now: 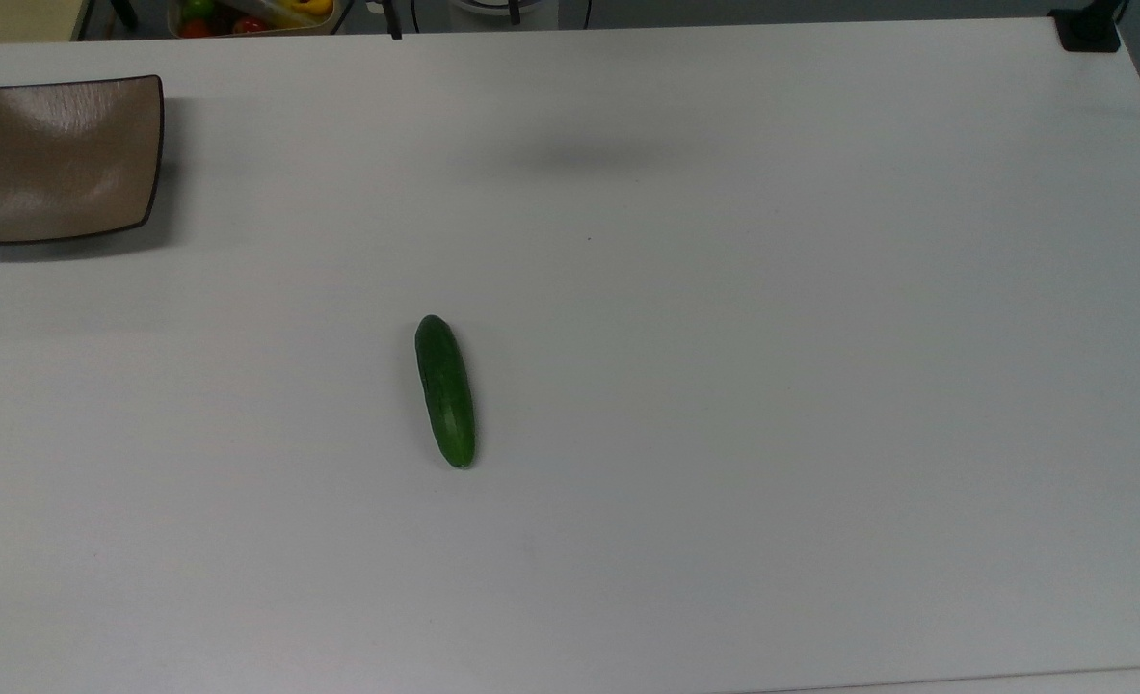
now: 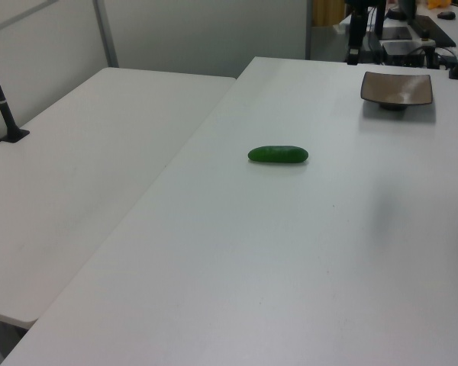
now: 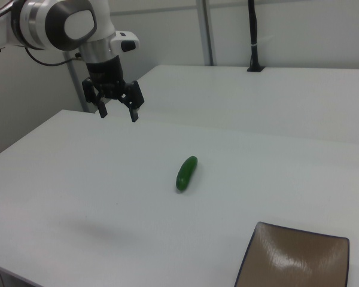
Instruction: Cucumber placed on a ceramic plate
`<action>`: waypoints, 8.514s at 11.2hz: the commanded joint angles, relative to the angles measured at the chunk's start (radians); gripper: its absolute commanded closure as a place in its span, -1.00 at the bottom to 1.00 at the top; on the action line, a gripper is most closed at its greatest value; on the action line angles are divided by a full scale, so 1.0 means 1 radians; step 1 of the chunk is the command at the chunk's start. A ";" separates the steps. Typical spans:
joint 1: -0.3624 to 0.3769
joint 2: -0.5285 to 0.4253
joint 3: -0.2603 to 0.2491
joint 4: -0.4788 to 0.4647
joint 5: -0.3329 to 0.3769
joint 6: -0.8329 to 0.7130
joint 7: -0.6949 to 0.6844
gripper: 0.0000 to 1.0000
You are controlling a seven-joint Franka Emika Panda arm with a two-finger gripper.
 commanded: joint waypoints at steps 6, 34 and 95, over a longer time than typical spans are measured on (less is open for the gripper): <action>-0.005 -0.001 0.010 -0.018 -0.003 0.046 -0.013 -1.00; -0.001 0.645 0.009 0.129 -0.196 0.647 0.048 -1.00; -0.564 0.387 -0.179 -0.251 -0.054 0.755 -0.690 -0.55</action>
